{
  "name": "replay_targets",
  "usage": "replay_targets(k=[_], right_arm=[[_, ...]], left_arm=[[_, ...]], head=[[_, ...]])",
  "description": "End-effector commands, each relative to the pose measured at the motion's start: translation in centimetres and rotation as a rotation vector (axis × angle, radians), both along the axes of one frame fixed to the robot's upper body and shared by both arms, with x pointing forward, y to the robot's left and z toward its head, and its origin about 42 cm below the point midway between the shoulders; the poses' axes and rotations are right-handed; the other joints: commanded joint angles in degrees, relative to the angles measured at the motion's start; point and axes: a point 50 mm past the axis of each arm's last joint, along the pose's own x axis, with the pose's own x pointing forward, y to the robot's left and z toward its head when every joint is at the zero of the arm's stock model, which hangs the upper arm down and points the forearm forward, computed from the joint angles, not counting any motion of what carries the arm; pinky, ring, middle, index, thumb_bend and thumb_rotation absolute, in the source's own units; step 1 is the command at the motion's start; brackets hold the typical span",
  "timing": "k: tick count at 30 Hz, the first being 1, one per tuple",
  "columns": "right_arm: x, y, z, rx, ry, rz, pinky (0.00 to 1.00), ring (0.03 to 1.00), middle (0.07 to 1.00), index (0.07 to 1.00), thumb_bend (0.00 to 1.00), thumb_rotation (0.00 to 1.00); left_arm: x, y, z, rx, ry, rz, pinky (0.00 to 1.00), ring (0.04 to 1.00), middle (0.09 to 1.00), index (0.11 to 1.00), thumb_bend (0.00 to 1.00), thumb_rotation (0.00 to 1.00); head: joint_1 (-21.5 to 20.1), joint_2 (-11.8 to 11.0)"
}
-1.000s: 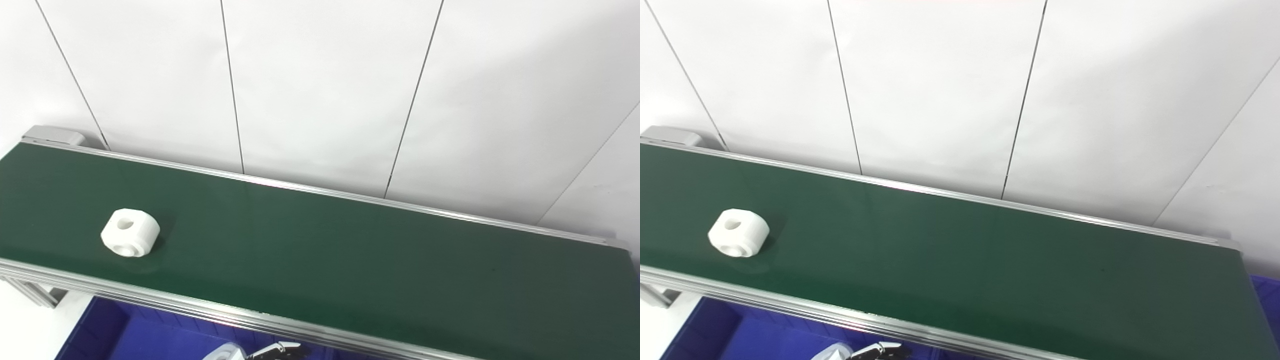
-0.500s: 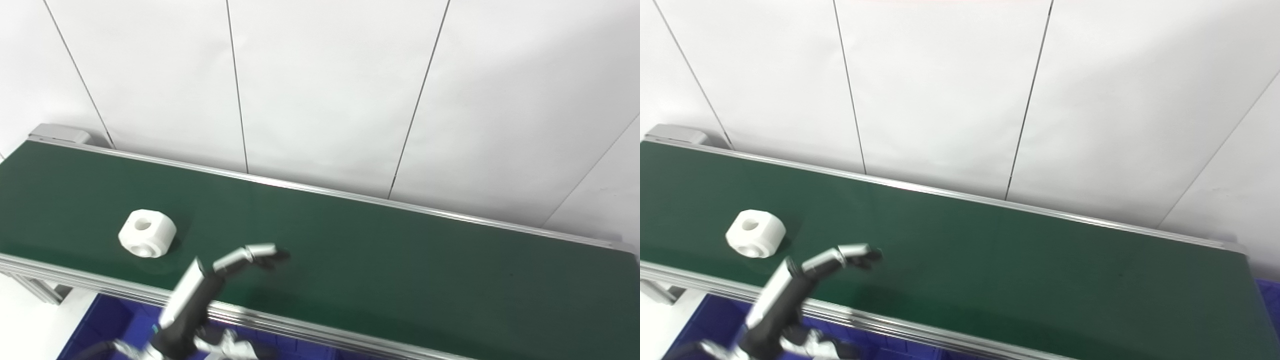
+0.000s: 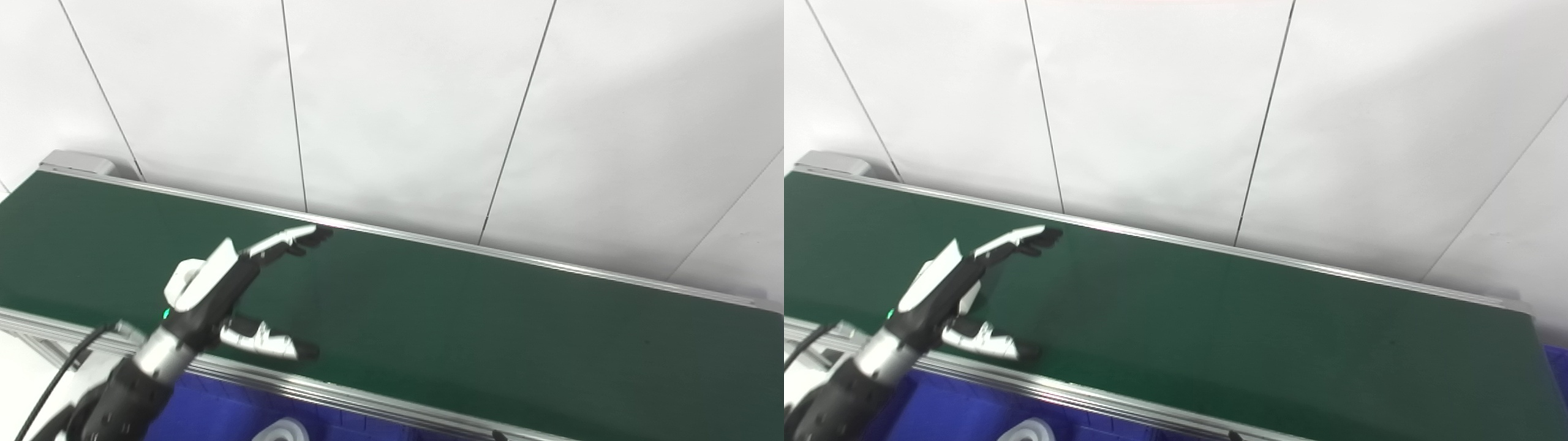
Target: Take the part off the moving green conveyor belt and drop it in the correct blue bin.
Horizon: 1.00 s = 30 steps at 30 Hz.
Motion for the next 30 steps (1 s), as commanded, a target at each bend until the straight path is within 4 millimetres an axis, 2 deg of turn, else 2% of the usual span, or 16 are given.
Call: replay_targets(k=[1, 3, 6, 10, 14, 17, 21, 30], right_arm=[[0.5, 0.5, 0.8, 0.043, -0.076, 0.011, 0.86, 0.877, 0.897, 0.958, 0.92, 0.4], [0.6, 0.5, 0.8, 0.043, -0.08, 0.014, 0.88, 0.881, 0.898, 0.959, 0.92, 0.4], [0.6, 0.4, 0.9, 0.046, -0.083, 0.017, 0.87, 0.878, 0.897, 0.958, 0.91, 0.4], [0.6, 0.3, 0.9, 0.051, -0.1, 0.019, 0.87, 0.869, 0.893, 0.957, 0.9, 0.38], [0.6, 0.1, 1.1, 0.044, -0.101, 0.02, 0.88, 0.875, 0.896, 0.96, 0.89, 0.38], [0.5, 0.1, 1.1, 0.054, -0.101, 0.015, 0.9, 0.881, 0.899, 0.96, 0.88, 0.36], [0.5, -0.1, 1.2, 0.052, -0.104, 0.016, 0.93, 0.891, 0.903, 0.967, 0.86, 0.37], [0.4, -0.4, 1.3, 0.06, -0.1, 0.018, 0.95, 0.897, 0.912, 0.982, 0.84, 0.38]], left_arm=[[2.4, 2.1, 1.1, 0.087, 0.01, 0.048, 0.78, 0.859, 0.887, 0.883, 0.78, 0.38], [3.9, 3.4, 0.9, 0.128, 0.041, 0.08, 0.81, 0.879, 0.902, 0.901, 0.77, 0.32], [5.2, 4.5, 0.6, 0.172, 0.11, 0.109, 0.82, 0.89, 0.914, 0.915, 0.77, 0.3], [6.5, 5.2, -0.1, 0.237, 0.194, 0.137, 0.84, 0.923, 0.935, 0.937, 0.79, 0.26], [7.7, 5.5, -0.9, 0.323, 0.271, 0.178, 0.84, 0.936, 0.941, 0.945, 0.86, 0.28], [8.5, 5.6, -1.7, 0.376, 0.302, 0.17, 0.84, 0.924, 0.938, 0.947, 0.9, 0.23], [9.0, 5.8, -2.6, 0.444, 0.347, 0.157, 0.9, 0.904, 0.92, 0.945, 0.95, 0.16], [8.5, 6.7, -4.8, 0.532, 0.506, 0.139, 0.96, 0.936, 0.934, 0.951, 0.98, 0.13]], head=[[-0.01, 0.25], [0.23, 0.54], [0.51, 0.66], [0.75, 1.02], [0.99, 1.54], [1.1, 1.85], [1.47, 2.16], [1.93, 2.69]])
